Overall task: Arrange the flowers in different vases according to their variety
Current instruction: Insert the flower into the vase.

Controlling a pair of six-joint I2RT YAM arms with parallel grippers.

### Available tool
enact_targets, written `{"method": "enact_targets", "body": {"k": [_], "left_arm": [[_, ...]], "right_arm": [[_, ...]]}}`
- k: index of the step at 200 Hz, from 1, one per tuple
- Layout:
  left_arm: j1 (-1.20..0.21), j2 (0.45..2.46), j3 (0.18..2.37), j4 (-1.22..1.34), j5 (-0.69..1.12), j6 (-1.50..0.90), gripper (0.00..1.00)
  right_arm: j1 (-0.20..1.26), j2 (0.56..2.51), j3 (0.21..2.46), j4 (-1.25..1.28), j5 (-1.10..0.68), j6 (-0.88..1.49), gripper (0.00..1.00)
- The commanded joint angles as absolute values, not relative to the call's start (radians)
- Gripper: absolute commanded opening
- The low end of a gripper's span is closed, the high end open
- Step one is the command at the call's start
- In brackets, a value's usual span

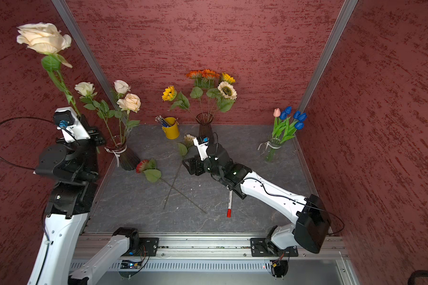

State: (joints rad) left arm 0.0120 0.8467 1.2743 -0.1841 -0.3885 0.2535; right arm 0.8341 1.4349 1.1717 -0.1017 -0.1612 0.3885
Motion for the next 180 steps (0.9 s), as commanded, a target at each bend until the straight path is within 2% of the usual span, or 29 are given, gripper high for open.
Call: {"method": "enact_targets", "body": {"k": [1,49,68,116,149,180], "left_arm": [[0.168,0.877,1.303,-0.249,-0.087,0.057,0.0],[0.524,0.997,1.182,-0.025,0.341,-0.281,0.0],[0.608,1.051,1.14,0.1,0.463,-0.392,0.0],[0.65,1.188,1.16,0.237,0.632,-0.501,0.0],[0.632,1.24,1.193,0.255,0.659,-0.499,0.0],[0.583,1.266,1.203,0.235,0.598,-0.388,0.0]], "right_arm": [[0.815,1.451,1.23,-0.064,-0.204,0.391,0.74],[0.78,1.536,1.259,-0.026,-0.25,0.407,0.74],[0.765,1.555,1.25,0.008,-0.267,0.417,0.74],[0.725,1.649,1.217,0.142,-0.34,0.452,0.73],[0.697,1.719,1.233,0.201,-0.411,0.479,0.72],[0.681,1.756,1.241,0.25,-0.446,0.504,0.71]]}}
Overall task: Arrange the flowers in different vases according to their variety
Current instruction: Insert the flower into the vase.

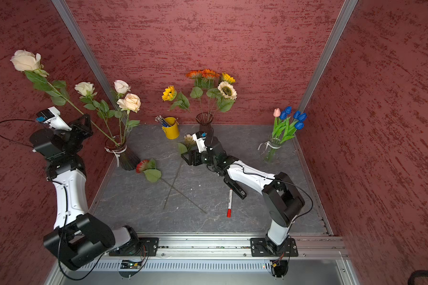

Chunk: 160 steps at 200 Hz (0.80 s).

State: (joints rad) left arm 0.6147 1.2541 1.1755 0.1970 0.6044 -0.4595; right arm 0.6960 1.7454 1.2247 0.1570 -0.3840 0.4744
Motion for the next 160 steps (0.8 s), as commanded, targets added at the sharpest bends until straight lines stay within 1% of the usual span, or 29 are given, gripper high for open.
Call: {"method": "enact_targets", "body": {"k": [1,14,37,54,104,142,155,160], "left_arm": [[0.581,1.267,1.203,0.235,0.596,-0.383,0.0],[0.566,1.276,1.199,0.249,0.568,-0.343,0.0],[0.534,1.289,1.164,0.355,0.505,-0.285,0.0],[0.531,1.322,1.164,0.395,0.489,-0.26,0.0],[0.531,1.407,1.168,0.428,0.436,-0.17,0.0],[0.511,1.431,1.067,0.457,0.401,-0.152,0.0],[0.499,1.41,1.016,0.441,0.37,-0.15,0.0],[0.497,1.402,1.0,0.427,0.364,-0.15,0.07]], "right_arm": [[0.68,1.756,1.241,0.252,-0.446,0.505,0.71],[0.68,1.765,1.241,0.27,-0.452,0.516,0.71],[0.677,1.79,1.251,0.286,-0.463,0.524,0.7],[0.676,1.81,1.256,0.294,-0.463,0.533,0.69],[0.671,1.877,1.31,0.287,-0.478,0.546,0.68],[0.669,1.925,1.365,0.249,-0.487,0.542,0.67],[0.672,1.931,1.384,0.2,-0.479,0.522,0.72],[0.674,1.934,1.392,0.175,-0.475,0.511,0.74]]}}
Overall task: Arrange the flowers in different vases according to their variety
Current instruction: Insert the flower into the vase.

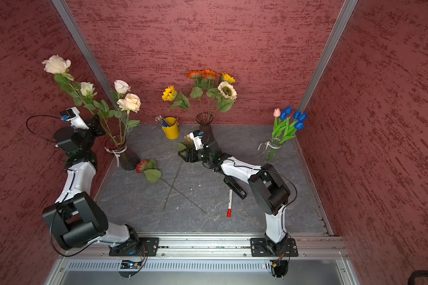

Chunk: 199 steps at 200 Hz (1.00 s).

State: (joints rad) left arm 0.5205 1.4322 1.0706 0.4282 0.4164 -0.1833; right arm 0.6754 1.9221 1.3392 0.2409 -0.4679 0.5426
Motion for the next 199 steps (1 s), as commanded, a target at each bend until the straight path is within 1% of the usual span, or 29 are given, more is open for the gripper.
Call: {"method": "enact_targets", "body": {"k": [1,4,9,13,17,22,31,48,66,79,101,113,143,172,199], "left_arm": [[0.496,1.401,0.997,0.424,0.363,-0.15,0.1],[0.493,1.397,0.988,0.413,0.356,-0.151,0.18],[0.49,1.391,0.979,0.39,0.348,-0.154,0.39],[0.488,1.386,0.976,0.363,0.342,-0.158,0.54],[0.485,1.382,0.976,0.333,0.336,-0.162,0.64],[0.481,1.377,0.975,0.296,0.328,-0.165,0.71],[0.475,1.357,0.969,0.249,0.326,-0.167,0.78],[0.456,1.29,0.934,0.218,0.318,-0.161,0.84],[0.43,1.201,0.934,0.115,0.292,-0.153,0.9],[0.426,1.131,0.936,0.036,0.29,-0.171,0.94],[0.428,1.021,0.942,-0.136,0.297,-0.211,1.0],[0.428,0.963,0.942,-0.238,0.31,-0.215,1.0],[0.416,0.816,0.915,-0.445,0.327,-0.305,1.0],[0.376,0.719,0.898,-0.615,0.324,-0.372,1.0],[0.339,0.619,0.874,-0.686,0.303,-0.399,1.0]], "right_arm": [[0.674,1.934,1.393,0.169,-0.473,0.508,0.74],[0.675,1.934,1.396,0.154,-0.468,0.501,0.76],[0.678,1.935,1.4,0.129,-0.465,0.491,0.77],[0.68,1.936,1.404,0.111,-0.466,0.485,0.78],[0.683,1.936,1.406,0.095,-0.465,0.48,0.79],[0.687,1.939,1.407,0.075,-0.459,0.475,0.79],[0.698,1.938,1.408,0.044,-0.452,0.464,0.8],[0.732,1.935,1.421,-0.04,-0.422,0.414,0.8],[0.779,1.944,1.462,-0.158,-0.386,0.34,0.8],[0.812,1.957,1.477,-0.216,-0.363,0.312,0.77],[0.861,1.982,1.477,-0.249,-0.35,0.29,0.69],[0.893,1.999,1.479,-0.259,-0.345,0.277,0.66],[0.951,2.07,1.518,-0.28,-0.285,0.241,0.66],[0.972,2.165,1.611,-0.325,-0.243,0.197,0.62],[0.984,2.206,1.662,-0.341,-0.214,0.164,0.61]]}}
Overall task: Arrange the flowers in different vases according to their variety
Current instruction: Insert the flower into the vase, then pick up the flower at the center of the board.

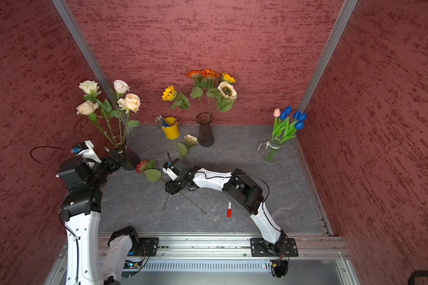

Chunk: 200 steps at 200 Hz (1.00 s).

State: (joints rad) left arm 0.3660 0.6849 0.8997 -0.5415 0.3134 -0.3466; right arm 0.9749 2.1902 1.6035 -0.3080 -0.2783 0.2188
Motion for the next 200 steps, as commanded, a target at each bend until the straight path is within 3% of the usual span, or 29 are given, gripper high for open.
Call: {"method": "enact_targets", "body": {"k": [1,169,200], "left_arm": [[0.337,0.616,0.873,-0.686,0.303,-0.401,1.0],[0.214,0.616,0.718,-0.732,0.334,-0.482,1.0],[0.206,0.64,0.715,-0.721,0.336,-0.482,1.0]], "right_arm": [[0.983,2.208,1.663,-0.34,-0.213,0.163,0.61],[0.995,2.433,1.929,-0.445,-0.184,0.089,0.56],[1.001,2.432,1.922,-0.458,-0.165,0.086,0.41]]}}
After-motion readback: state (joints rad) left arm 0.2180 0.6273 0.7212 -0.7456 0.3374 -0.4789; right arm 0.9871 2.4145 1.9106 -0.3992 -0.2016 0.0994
